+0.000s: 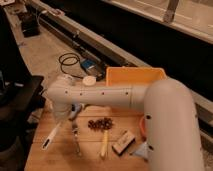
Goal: Wipe red bowl with brush
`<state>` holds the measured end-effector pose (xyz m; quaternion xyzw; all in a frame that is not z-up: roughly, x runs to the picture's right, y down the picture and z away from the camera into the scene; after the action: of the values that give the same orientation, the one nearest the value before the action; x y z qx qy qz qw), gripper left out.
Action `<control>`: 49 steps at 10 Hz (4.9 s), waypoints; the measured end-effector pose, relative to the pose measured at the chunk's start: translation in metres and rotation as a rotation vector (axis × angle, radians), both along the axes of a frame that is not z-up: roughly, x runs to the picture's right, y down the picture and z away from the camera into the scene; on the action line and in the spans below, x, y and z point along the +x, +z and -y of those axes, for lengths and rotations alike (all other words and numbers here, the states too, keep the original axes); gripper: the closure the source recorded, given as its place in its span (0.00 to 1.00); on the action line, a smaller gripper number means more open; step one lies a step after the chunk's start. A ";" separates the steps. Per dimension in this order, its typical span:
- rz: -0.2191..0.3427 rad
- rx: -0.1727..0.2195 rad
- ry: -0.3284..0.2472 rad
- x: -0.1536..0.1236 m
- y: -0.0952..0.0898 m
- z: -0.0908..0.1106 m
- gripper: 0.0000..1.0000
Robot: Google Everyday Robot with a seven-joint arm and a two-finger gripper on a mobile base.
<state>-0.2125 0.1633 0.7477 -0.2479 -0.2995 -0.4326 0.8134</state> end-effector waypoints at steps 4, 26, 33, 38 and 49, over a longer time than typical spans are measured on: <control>-0.136 -0.007 0.141 0.093 -0.010 0.018 1.00; -0.712 -0.168 0.799 0.427 0.005 -0.010 1.00; -0.730 -0.259 0.806 0.423 0.037 -0.024 1.00; -0.704 -0.346 0.793 0.410 0.052 -0.037 1.00; -0.797 -0.310 0.796 0.458 0.063 -0.012 1.00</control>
<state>0.2453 0.1754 0.8107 -0.3761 -0.1003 0.0819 0.9175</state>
